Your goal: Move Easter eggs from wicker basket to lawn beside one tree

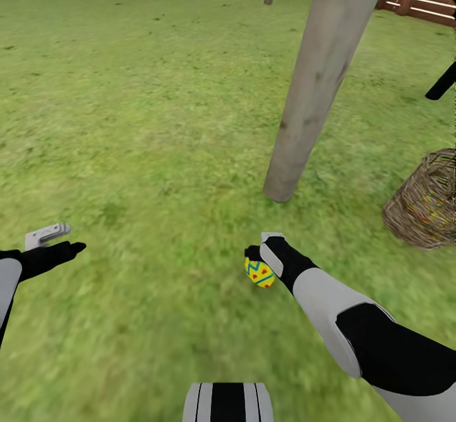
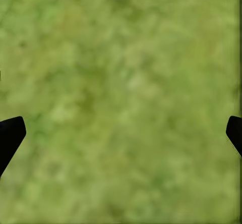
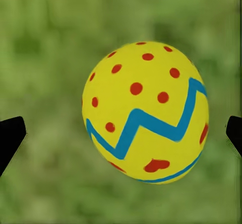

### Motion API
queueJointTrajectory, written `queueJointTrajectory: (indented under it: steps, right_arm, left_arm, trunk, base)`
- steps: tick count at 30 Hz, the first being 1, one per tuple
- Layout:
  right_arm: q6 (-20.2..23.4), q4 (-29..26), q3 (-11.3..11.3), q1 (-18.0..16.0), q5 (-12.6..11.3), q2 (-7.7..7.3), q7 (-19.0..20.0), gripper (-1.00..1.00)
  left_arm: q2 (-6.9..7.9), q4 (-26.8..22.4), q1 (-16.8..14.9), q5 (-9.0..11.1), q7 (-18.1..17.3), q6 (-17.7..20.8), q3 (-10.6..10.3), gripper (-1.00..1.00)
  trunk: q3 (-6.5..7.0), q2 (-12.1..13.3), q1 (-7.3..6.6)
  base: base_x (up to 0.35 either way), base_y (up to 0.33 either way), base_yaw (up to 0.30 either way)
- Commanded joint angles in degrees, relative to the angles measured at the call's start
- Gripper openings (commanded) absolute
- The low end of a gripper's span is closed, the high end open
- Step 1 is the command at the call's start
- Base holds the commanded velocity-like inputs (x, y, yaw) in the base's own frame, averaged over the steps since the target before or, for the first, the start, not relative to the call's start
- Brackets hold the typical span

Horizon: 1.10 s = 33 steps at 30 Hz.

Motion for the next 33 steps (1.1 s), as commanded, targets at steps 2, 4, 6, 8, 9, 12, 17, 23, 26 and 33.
queueJointTrajectory:
  steps: [2,4,6,8,9,12,17,23,26,33]
  right_arm:
    - [-0.1,-0.1,0.4,0.0,-0.5,0.00,-0.5,1.00]
    - [-0.6,-0.1,0.5,0.0,-0.5,0.00,-0.5,1.00]
    - [-1.8,-0.2,0.7,0.0,-0.5,0.00,-0.5,1.00]
    - [-2.2,-0.4,0.8,0.0,-0.5,0.00,-0.5,1.00]
    - [-2.4,-0.7,0.8,0.1,-0.5,0.00,-0.4,1.00]
    - [-4.1,-2.0,0.8,0.3,-0.5,-0.14,-0.3,1.00]
    - [-6.2,-3.0,1.1,0.6,-0.6,-0.17,-0.3,1.00]
    - [-6.5,-3.1,1.2,1.9,-0.6,-0.09,-0.3,1.00]
    - [-6.5,-3.1,1.1,2.7,-0.7,-0.23,-0.3,1.00]
    - [-8.9,-3.3,1.2,7.8,-0.6,-0.31,-0.3,1.00]
  left_arm:
    - [0.00,-0.1,0.0,0.6,0.5,0.2,0.0,1.00]
    - [-0.05,-0.1,0.0,0.6,0.6,0.2,0.0,1.00]
    - [-0.12,-0.1,0.0,0.5,0.5,0.2,0.0,1.00]
    - [-0.09,-0.1,0.0,0.5,0.5,0.2,0.0,1.00]
    - [-0.08,-0.1,0.0,0.5,0.6,0.2,0.0,1.00]
    - [-0.07,-0.1,0.0,0.5,0.5,0.2,0.0,1.00]
    - [-0.05,-0.1,0.0,0.5,0.5,0.2,0.1,1.00]
    - [-0.03,-0.1,0.0,0.5,0.5,0.2,0.1,1.00]
    - [0.01,-0.1,0.0,0.5,0.5,0.2,0.1,1.00]
    - [0.02,-0.1,0.0,0.5,0.5,0.2,0.0,1.00]
  trunk:
    - [0.41,0.0,-0.06]
    - [0.85,0.0,-0.11]
    - [1.29,0.1,-0.16]
    - [1.74,0.1,-0.21]
    - [1.96,0.1,-0.24]
    - [2.62,0.1,-0.31]
    - [3.73,0.2,-0.44]
    - [5.06,0.3,-0.60]
    - [5.73,0.3,-0.68]
    - [7.28,0.4,-0.86]
  base:
    - [0.000,0.000,0.000]
    - [0.000,0.000,0.000]
    - [0.000,0.000,0.000]
    - [0.000,0.000,0.000]
    - [0.000,0.000,0.000]
    - [0.000,0.000,0.000]
    - [0.000,0.000,0.000]
    - [0.000,0.000,0.000]
    - [0.000,0.000,0.000]
    - [0.000,0.000,0.000]
